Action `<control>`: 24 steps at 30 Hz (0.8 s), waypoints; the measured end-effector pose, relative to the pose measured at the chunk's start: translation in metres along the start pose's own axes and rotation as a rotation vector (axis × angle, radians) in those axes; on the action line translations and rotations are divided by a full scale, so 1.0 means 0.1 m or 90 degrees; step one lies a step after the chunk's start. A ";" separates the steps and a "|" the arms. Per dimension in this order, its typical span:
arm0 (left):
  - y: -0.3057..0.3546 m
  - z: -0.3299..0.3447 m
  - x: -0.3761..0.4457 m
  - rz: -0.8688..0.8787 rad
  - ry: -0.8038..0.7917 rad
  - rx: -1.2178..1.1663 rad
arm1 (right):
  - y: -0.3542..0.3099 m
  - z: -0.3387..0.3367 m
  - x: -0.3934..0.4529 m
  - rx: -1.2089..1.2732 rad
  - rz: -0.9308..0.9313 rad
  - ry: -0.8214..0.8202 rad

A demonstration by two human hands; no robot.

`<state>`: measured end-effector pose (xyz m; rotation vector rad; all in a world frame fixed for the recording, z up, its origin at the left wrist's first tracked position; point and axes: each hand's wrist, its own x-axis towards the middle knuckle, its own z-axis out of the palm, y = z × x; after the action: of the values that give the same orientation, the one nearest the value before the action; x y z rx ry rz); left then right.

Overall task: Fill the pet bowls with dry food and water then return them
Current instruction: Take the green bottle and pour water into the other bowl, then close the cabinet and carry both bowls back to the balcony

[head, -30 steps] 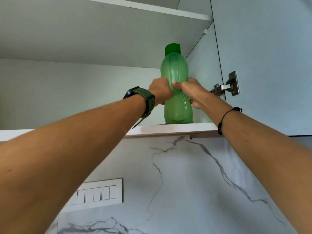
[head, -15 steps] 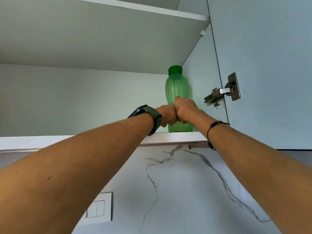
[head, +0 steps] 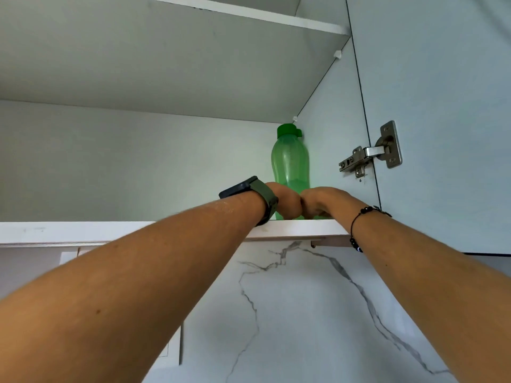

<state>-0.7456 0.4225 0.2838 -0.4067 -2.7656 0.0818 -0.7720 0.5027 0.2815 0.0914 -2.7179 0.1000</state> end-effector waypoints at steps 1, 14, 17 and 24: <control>0.00 -0.01 -0.04 0.000 0.008 -0.022 | -0.01 -0.01 -0.01 0.011 -0.006 0.033; -1.10 -0.44 -1.32 -0.140 0.340 -0.164 | -1.35 -0.34 -0.63 0.502 -0.254 0.419; -1.59 -0.51 -1.91 -0.234 0.364 -0.101 | -1.97 -0.33 -0.93 0.564 -0.360 0.385; -2.31 -0.91 -3.57 -0.440 0.395 0.058 | -3.29 -0.34 -1.65 0.677 -0.534 0.311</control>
<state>-0.4553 0.0992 0.2774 0.4817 -2.1288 -0.0779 -0.5816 0.1862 0.2635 1.2636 -1.6858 1.1011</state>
